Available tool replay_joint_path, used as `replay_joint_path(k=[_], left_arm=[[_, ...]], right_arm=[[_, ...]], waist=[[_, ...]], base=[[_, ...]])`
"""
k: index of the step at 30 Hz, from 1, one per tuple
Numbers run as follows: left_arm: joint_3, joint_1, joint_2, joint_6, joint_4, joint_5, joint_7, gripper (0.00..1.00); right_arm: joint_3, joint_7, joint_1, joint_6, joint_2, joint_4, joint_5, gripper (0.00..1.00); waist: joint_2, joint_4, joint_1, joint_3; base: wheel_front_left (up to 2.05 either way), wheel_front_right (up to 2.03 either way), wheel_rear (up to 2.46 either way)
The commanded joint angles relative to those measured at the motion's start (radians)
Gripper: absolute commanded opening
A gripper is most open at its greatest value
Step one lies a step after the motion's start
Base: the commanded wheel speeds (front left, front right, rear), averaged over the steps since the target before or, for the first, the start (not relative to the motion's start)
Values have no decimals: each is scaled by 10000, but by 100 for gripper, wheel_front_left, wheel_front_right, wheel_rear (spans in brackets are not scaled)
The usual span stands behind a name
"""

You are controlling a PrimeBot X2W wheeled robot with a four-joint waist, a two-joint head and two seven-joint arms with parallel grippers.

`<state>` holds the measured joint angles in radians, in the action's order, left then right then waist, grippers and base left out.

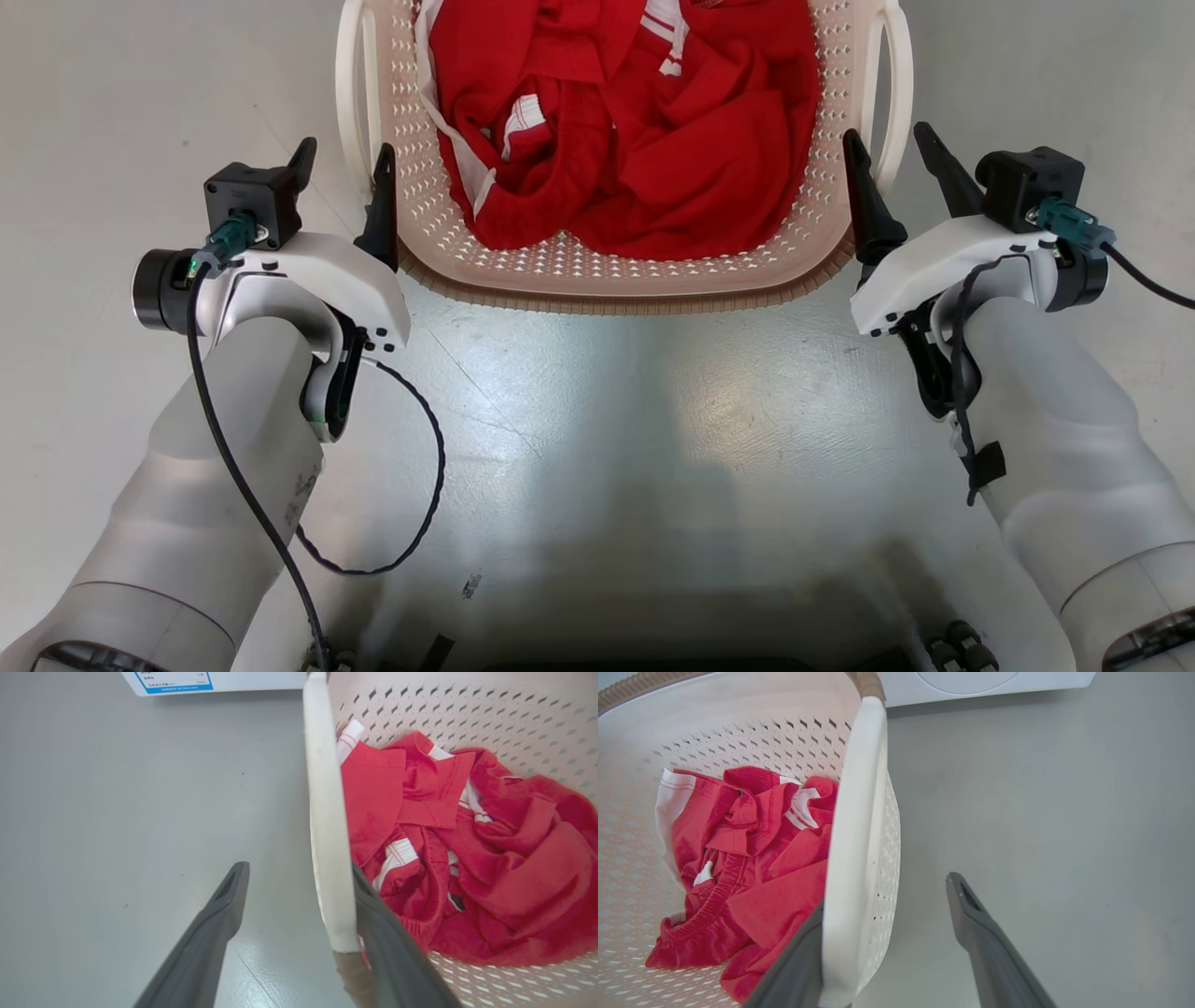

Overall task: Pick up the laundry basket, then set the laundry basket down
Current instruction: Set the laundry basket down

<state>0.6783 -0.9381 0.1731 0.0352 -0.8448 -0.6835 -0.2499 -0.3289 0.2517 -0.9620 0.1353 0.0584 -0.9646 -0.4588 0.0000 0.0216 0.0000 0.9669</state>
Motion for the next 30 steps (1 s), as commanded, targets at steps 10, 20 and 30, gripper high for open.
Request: replay_joint_path(k=[10,20,30], left_arm=[[-397,366,221,-175,152,115,-118,100],[-647,432,74,-352,542,353,-118,100],[-1356,1044,89,-253,845,608,-118,100]], right_arm=[[-496,101,479,-46,-82,376,-385,100],[-751,101,585,-46,-82,924,-503,100],[-418,101,1170,-46,-82,1545,115,100]], waist=[[0,-39,0,28],[0,-106,0,-142],[0,-204,0,-1138]], base=[[0,0,0],[0,0,0],[0,0,0]])
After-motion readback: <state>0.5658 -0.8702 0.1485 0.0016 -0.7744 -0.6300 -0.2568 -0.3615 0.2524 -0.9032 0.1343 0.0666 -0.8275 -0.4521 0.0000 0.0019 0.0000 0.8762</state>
